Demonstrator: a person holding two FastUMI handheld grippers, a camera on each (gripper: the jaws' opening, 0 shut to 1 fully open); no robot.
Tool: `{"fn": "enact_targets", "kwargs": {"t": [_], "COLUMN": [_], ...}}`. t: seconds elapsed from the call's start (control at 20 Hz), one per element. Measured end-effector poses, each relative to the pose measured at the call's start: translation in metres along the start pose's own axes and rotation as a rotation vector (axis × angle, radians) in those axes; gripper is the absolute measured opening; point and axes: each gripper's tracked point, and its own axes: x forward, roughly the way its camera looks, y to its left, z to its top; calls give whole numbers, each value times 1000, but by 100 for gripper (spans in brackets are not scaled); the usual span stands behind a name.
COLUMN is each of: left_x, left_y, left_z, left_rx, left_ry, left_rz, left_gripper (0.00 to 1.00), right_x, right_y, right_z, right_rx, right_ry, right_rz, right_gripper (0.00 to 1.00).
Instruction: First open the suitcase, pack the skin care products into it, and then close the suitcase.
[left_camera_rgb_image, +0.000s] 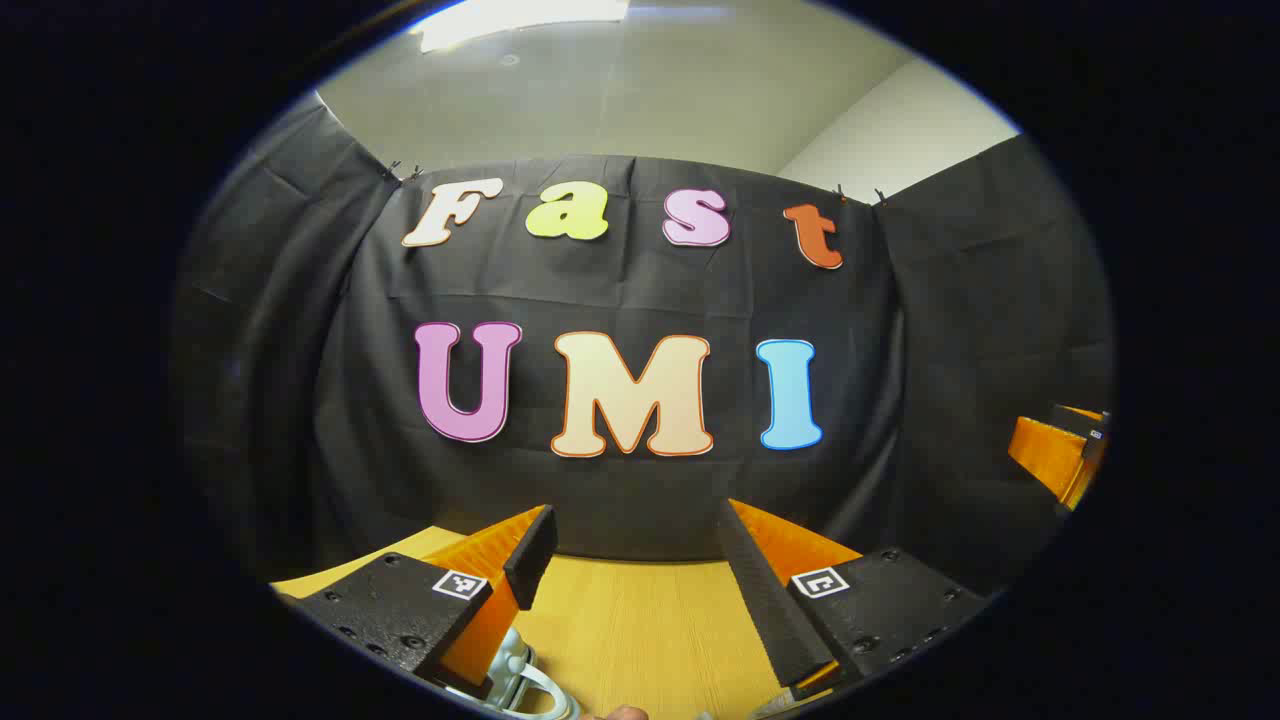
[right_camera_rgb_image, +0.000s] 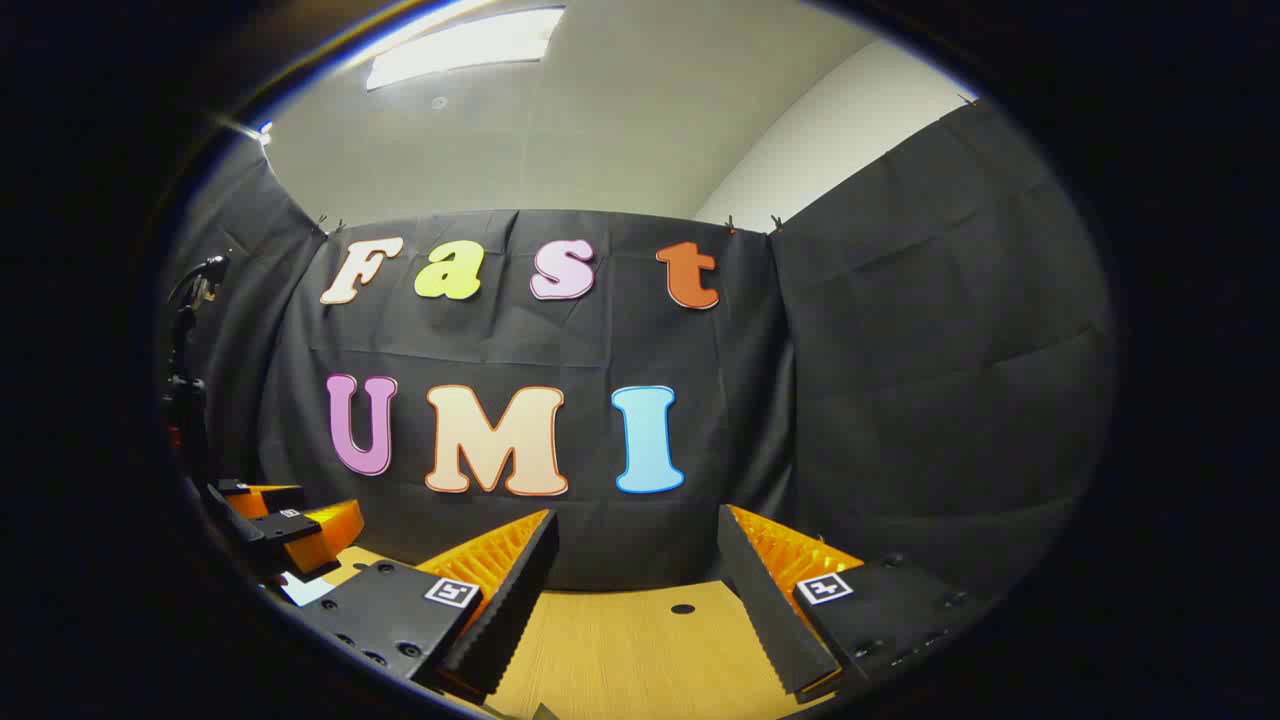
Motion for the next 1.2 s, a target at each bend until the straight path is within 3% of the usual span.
{"fn": "enact_targets", "kwargs": {"t": [0.4, 0.8, 0.95, 1.2], "left_x": [1, -7, -10, -20], "left_y": [-8, 14, 34, 77], "left_z": [-6, -41, -73, -150], "left_rx": [7, 43, 41, 69], "left_ry": [8, 75, 150, 379], "left_rz": [17, 123, 126, 127], "left_gripper": [94, 94, 94, 95], "right_x": [11, 21, 30, 33], "right_y": [6, 24, 34, 64], "right_z": [-13, -44, -56, -75], "right_rx": [-13, 39, 54, 41], "right_ry": [13, 28, 53, 99], "right_rz": [54, 185, 177, 158], "right_gripper": [99, 99, 99, 99]}}
